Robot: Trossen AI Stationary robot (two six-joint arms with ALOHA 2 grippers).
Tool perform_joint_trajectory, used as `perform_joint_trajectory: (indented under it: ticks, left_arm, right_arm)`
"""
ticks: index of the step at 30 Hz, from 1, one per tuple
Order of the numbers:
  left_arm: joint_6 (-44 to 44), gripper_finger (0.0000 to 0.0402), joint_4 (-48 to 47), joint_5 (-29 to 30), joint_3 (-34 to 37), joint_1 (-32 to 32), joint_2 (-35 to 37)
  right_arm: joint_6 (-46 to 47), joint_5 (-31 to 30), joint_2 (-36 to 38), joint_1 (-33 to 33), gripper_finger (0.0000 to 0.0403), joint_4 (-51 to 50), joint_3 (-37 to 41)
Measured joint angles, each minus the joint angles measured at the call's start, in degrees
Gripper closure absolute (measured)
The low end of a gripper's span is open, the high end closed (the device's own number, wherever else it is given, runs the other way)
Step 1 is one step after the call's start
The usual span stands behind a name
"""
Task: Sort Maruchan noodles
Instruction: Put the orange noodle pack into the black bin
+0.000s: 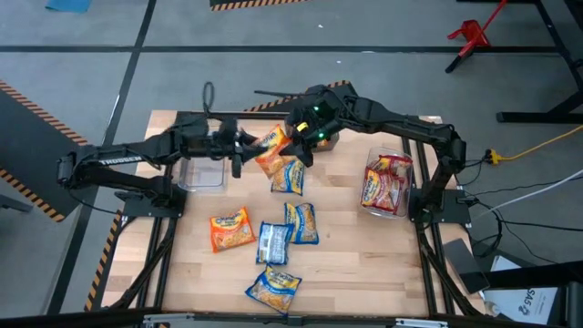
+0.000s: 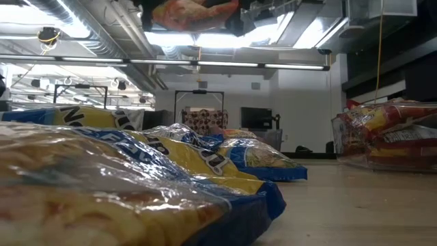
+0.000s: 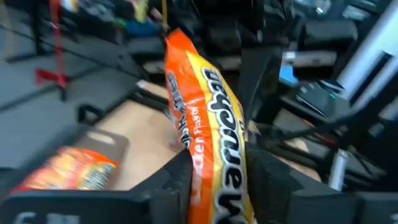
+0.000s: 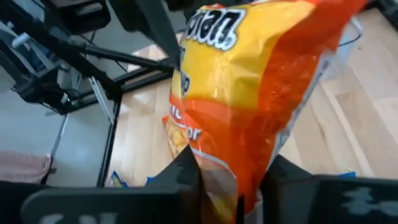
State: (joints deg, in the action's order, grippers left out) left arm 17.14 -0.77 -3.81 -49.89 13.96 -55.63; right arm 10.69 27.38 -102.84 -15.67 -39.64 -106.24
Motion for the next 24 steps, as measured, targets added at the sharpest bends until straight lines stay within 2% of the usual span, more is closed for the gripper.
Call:
perform_joint_trajectory:
  ticks: [7,11,14,20,24]
  left_arm:
    - [-5.6,0.0240,-2.1,8.7,-0.1,1.3,6.8]
    - [-6.8,0.0229,-3.7,15.7,-0.1,1.4,10.6]
    - [-6.8,0.0227,-4.2,18.8,-0.1,1.4,12.4]
    - [-6.4,0.0229,-5.2,19.8,-0.1,1.4,14.7]
    - [-5.8,0.0229,-6.9,19.8,-0.1,1.4,14.8]
  right_arm:
    - [3.3,-0.6,1.4,-4.2,0.0350,0.2,0.0]
    - [4.5,-2.2,1.8,-8.5,0.0349,0.2,0.0]
    - [4.6,-3.2,2.0,-12.9,0.0351,0.3,0.0]
    - [4.0,-3.3,2.0,-23.1,0.0339,-3.0,0.0]
    - [2.1,0.4,2.8,-30.5,0.0341,-6.0,3.5]
